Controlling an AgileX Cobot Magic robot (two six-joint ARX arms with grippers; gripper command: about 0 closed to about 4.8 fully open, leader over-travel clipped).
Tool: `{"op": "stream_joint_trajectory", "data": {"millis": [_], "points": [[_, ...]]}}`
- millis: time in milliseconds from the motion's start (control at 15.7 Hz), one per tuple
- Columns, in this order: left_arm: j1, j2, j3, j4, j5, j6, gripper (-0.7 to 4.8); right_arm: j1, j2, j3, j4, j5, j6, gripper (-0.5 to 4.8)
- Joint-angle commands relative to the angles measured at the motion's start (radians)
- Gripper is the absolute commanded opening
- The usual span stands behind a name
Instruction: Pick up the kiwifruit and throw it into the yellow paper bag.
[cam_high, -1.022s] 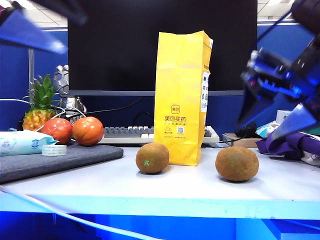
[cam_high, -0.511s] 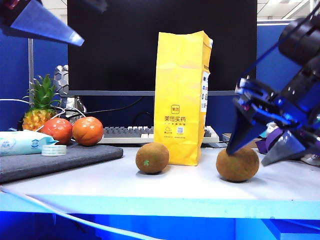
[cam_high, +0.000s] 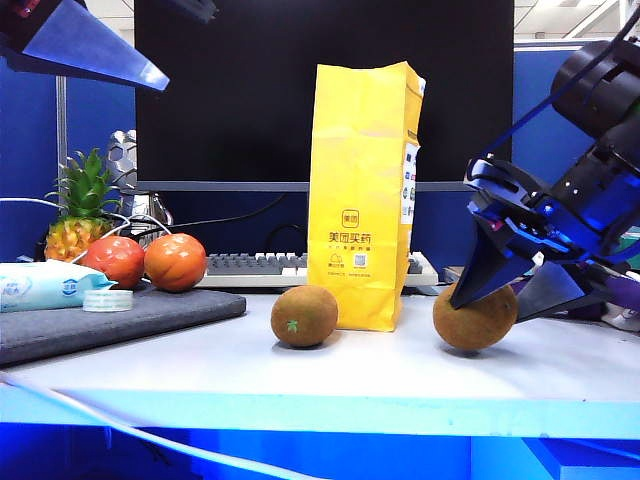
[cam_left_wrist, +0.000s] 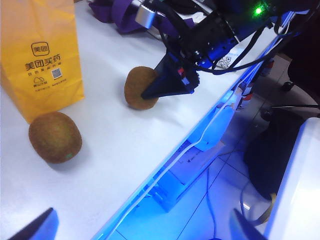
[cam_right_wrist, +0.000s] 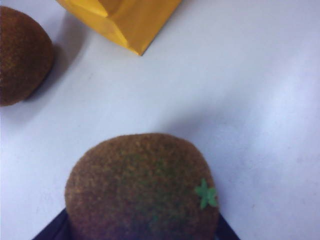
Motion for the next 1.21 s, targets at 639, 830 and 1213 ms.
{"op": "stream_joint_trajectory", "data": {"millis": [639,830,1213], "points": [[0.000,0.000,0.005,0.274,-0.110,0.113,4.79,-0.001,-0.265,0.312,-0.274,0.023,-0.032,1.80],[0.000,0.000,0.005,0.341,-0.048,0.136,4.79,-0.001,-0.373,0.362,-0.227,-0.118,-0.031,1.80],[0.000,0.000,0.005,0.380,-0.048,0.081,4.79,0.003,-0.280,0.466,0.046,-0.148,-0.027,1.81]]}}
